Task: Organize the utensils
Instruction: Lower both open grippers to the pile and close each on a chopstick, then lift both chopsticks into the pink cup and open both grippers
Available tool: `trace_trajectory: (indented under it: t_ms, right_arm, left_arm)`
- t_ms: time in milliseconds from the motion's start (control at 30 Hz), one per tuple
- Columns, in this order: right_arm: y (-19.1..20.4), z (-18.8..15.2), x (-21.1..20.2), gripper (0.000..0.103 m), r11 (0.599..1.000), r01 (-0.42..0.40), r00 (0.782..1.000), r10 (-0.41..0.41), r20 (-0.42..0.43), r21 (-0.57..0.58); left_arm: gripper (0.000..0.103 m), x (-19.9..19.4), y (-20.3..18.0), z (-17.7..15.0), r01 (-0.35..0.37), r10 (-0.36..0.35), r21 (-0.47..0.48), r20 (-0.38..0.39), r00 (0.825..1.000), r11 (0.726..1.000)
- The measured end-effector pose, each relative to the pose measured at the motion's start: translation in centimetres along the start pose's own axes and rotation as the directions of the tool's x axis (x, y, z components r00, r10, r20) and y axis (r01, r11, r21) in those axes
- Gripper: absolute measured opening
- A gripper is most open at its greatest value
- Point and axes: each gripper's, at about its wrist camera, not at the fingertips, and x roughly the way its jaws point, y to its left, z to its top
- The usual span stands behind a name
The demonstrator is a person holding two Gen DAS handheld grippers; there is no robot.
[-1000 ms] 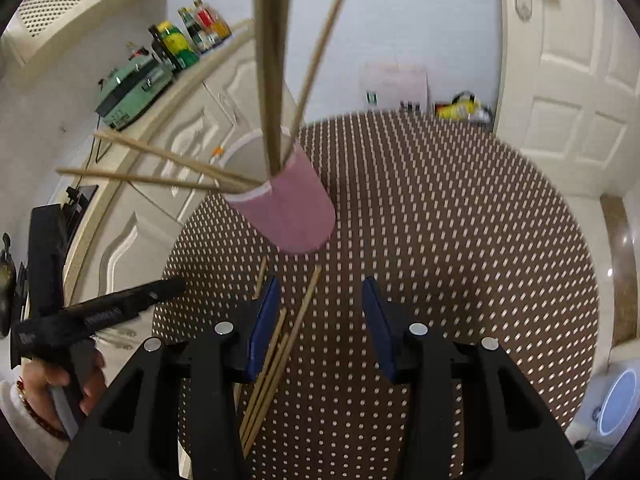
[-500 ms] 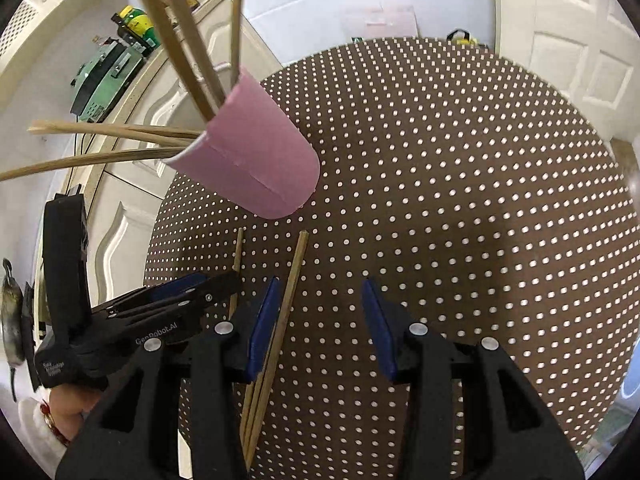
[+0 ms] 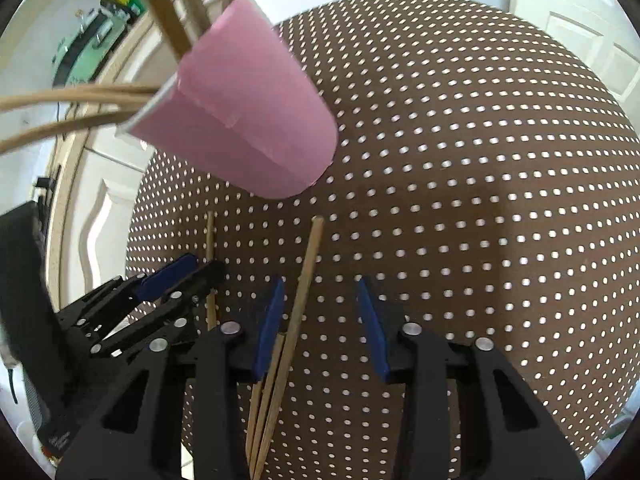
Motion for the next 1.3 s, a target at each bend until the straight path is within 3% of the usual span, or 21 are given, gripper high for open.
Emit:
trace_trajectory:
  t_ms: [133,267,600,767,867,1100,1300]
  right_arm:
    - [0.7,0.4,0.9,0.020,1.000,0.007,1.000,-0.007,-0.016,-0.016]
    - [1.9,0.8,1.8,0.012,0.999,0.029,0.999,-0.030,-0.025,-0.041]
    - [3.3,1.6,2.9,0.008,0.992,0.110,0.993,-0.113,-0.040,-0.070]
    - [3.6,1.6,3.4,0.006,0.994,0.094,0.995,-0.096,-0.027,-0.056]
    - [2.3,1.4,2.8,0.005,0.999,0.042,0.999,-0.042,-0.022,0.006]
    - [1.9,0.2,-1.2,0.004,0.999,-0.033,0.997,0.031,0.076,0.030]
    - [2.4,-0.8,-5.9,0.004,0.998,-0.059,0.980,0.058,0.192,-0.002]
  left_arm:
    - [0.009,-0.1,1.6,-0.3,0.041,-0.042,-0.034,-0.013,0.999,0.999]
    - [0.006,-0.1,3.0,-0.4,0.091,-0.093,-0.069,-0.027,0.995,0.994]
    - [0.005,-1.8,5.4,-1.3,0.181,-0.183,-0.136,-0.005,0.983,0.974]
    - [0.005,-3.6,5.8,-1.1,0.208,-0.207,-0.138,0.025,0.978,0.968]
    - [0.005,-4.4,5.2,-1.0,0.218,-0.215,-0.131,0.038,0.976,0.967]
    - [0.005,-6.7,4.6,-1.3,0.263,-0.255,-0.095,0.081,0.963,0.960]
    - [0.005,-10.1,2.8,-0.9,0.309,-0.302,-0.033,0.137,0.943,0.950]
